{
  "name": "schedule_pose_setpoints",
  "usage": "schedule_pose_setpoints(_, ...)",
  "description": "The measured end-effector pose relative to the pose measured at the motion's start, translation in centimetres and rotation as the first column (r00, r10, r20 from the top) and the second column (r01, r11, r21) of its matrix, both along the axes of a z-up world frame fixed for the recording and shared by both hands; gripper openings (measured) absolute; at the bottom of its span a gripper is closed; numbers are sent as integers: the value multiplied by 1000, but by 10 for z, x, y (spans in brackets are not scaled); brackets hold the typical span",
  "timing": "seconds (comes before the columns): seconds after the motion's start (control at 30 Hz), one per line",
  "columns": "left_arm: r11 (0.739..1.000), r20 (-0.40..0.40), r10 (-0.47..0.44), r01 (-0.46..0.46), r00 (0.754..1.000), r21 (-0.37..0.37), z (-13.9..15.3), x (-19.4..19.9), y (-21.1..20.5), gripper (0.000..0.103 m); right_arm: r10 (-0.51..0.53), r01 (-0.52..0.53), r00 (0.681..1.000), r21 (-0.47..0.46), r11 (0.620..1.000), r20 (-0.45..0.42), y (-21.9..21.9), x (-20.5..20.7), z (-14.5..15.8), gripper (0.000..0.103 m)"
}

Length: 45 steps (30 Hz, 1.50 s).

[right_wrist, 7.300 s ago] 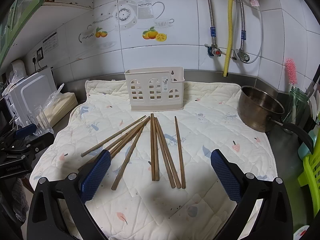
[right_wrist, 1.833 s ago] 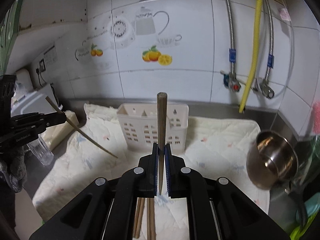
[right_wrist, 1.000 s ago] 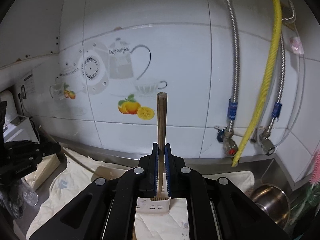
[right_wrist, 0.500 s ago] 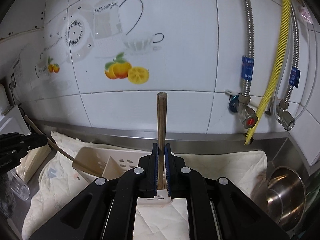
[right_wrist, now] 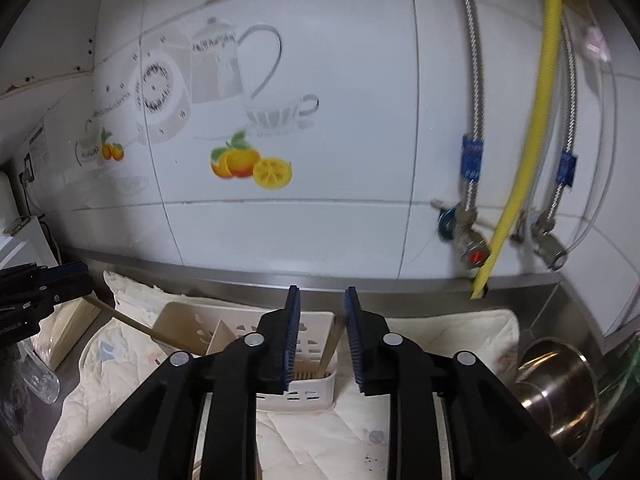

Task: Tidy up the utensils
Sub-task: 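Lower the right tool's chopstick into the holder and open while the left tool releases its chopstick there, then move both open tools back down to the remaining chopsticks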

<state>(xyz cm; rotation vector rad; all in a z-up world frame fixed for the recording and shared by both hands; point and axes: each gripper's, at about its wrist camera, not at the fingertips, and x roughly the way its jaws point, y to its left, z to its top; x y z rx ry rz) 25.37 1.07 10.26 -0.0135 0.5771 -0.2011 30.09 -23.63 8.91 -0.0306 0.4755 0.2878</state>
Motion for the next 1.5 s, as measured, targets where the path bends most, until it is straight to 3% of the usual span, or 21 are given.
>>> schedule_pose_setpoints(0.1,1000,27,3,-2,1000,-9,9,-15,1,28,4,-4,999,3,1000,39,-4,-20,10,32)
schedule_pose_setpoints(0.17,1000,40,4,-4,999,-17,12,-27,1,28,3,-3,998,1,1000,59,-6,-32,13,41)
schedule_pose_setpoints(0.47,999,42,-7,9,999,-48,-12,-90,4,28,49,-49,995,-5,999,85,-12,-101,0,42)
schedule_pose_setpoints(0.67,996,-20,-3,1,1000,-88,-51,-119,12,28,91,-91,995,6,996,32,-9,-140,-37,43)
schedule_pose_setpoints(1.03,996,-135,-3,-9,991,-86,-121,-155,16,28,108,-107,985,11,994,-137,-5,-183,-133,43)
schedule_pose_setpoints(1.2,996,-178,-19,4,984,-87,-145,-167,14,28,84,-93,976,-40,995,-202,-7,-190,-171,35)
schedule_pose_setpoints(1.5,996,-241,-49,30,969,-84,-176,-178,6,28,87,-106,957,-56,993,-278,-9,-183,-203,23)
